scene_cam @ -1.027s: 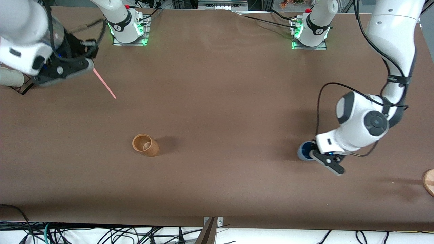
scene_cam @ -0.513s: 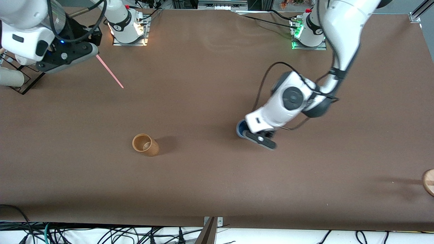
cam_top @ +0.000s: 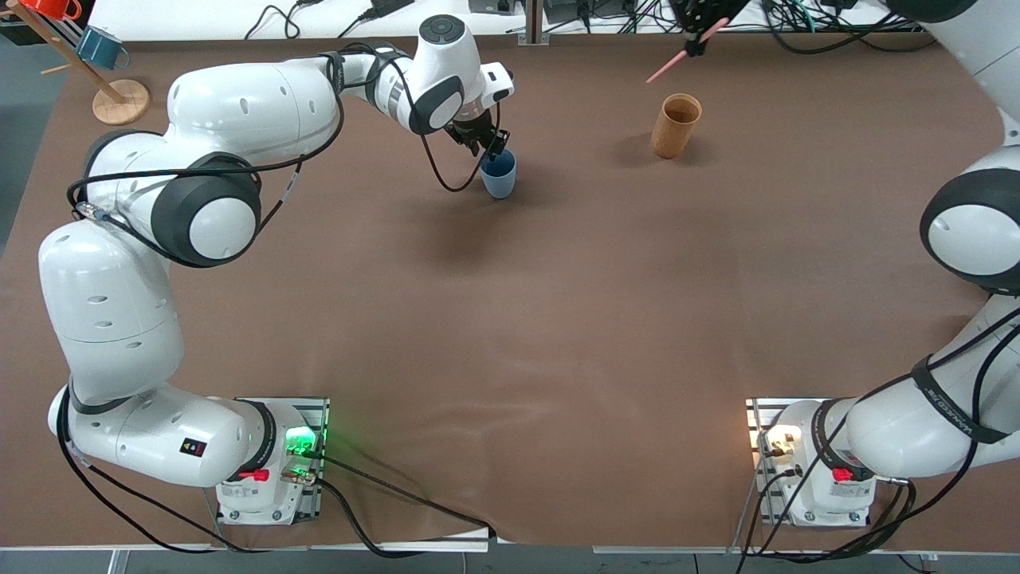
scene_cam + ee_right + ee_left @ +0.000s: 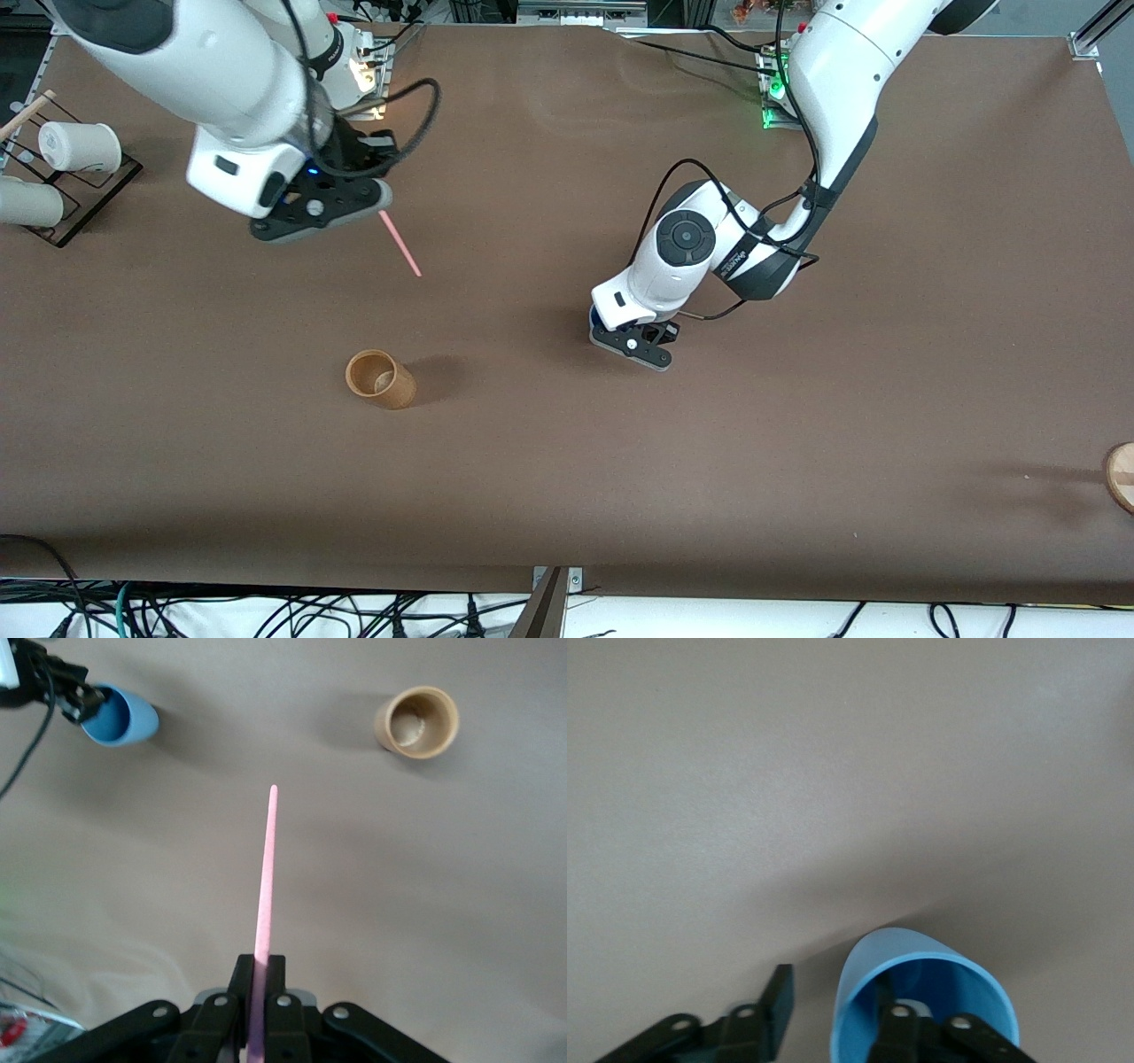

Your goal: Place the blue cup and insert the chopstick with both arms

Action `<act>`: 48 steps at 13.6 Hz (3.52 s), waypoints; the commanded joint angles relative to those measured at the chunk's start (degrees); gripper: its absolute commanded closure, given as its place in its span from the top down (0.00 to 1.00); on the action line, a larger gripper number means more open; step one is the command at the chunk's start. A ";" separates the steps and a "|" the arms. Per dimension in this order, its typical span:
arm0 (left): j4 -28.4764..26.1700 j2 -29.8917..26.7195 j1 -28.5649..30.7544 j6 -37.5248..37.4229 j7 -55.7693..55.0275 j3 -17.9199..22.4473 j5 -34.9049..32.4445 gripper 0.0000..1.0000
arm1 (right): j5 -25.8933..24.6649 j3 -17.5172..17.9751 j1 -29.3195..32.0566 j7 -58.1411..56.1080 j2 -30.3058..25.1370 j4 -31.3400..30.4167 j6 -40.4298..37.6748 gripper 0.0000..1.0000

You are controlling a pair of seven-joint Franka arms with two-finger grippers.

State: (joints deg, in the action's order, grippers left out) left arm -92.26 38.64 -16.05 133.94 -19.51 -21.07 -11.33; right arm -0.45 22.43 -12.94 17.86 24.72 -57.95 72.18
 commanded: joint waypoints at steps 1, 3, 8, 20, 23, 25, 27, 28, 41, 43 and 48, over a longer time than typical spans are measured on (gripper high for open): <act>0.24 -4.70 0.49 -3.93 -1.23 -0.29 -1.06 1.00 | 0.54 0.86 -2.00 6.28 2.16 0.82 2.95 0.07; 0.41 -9.27 0.50 -10.76 -1.23 -0.38 -0.89 1.00 | 0.54 3.14 -2.36 11.64 3.84 0.82 5.41 0.07; 0.94 -17.53 4.79 -21.87 0.08 -0.29 1.31 1.00 | 0.36 3.94 -6.65 20.79 8.31 0.82 11.91 0.07; 5.43 -27.30 20.30 -37.17 16.88 9.42 8.84 1.00 | -4.21 2.54 -16.24 34.86 19.22 0.82 30.37 0.07; 0.26 -30.63 10.97 -36.30 17.05 22.90 12.03 1.00 | -4.21 2.45 -17.56 35.84 20.97 0.82 31.44 0.07; -3.87 -34.93 11.04 -31.92 17.23 23.00 11.95 1.00 | -4.47 2.27 -18.53 37.59 21.33 0.47 31.26 0.07; -8.70 -38.89 11.48 -31.37 17.31 22.83 12.03 1.00 | -4.39 2.27 -18.79 37.95 21.59 0.03 30.65 0.07; -9.77 -39.60 12.79 -31.46 17.32 21.70 12.03 1.00 | -4.38 2.27 -18.79 37.95 21.68 -0.32 30.65 0.07; -8.11 -38.73 16.76 -32.34 16.88 16.32 11.42 1.00 | -5.27 -6.77 -11.86 25.00 13.27 1.80 20.29 1.00; -8.11 -38.64 16.84 -32.42 16.96 16.32 11.42 1.00 | -4.91 -6.78 -6.52 15.84 8.44 -2.41 17.65 1.00; -8.11 -38.64 17.02 -32.77 16.96 16.32 11.42 1.00 | 0.63 -6.61 8.35 -6.23 -13.08 -25.68 17.73 1.00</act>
State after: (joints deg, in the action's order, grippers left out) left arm -99.90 0.60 0.23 101.18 -3.05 -4.42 -0.62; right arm -1.65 15.39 -8.78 17.80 24.15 -68.81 88.53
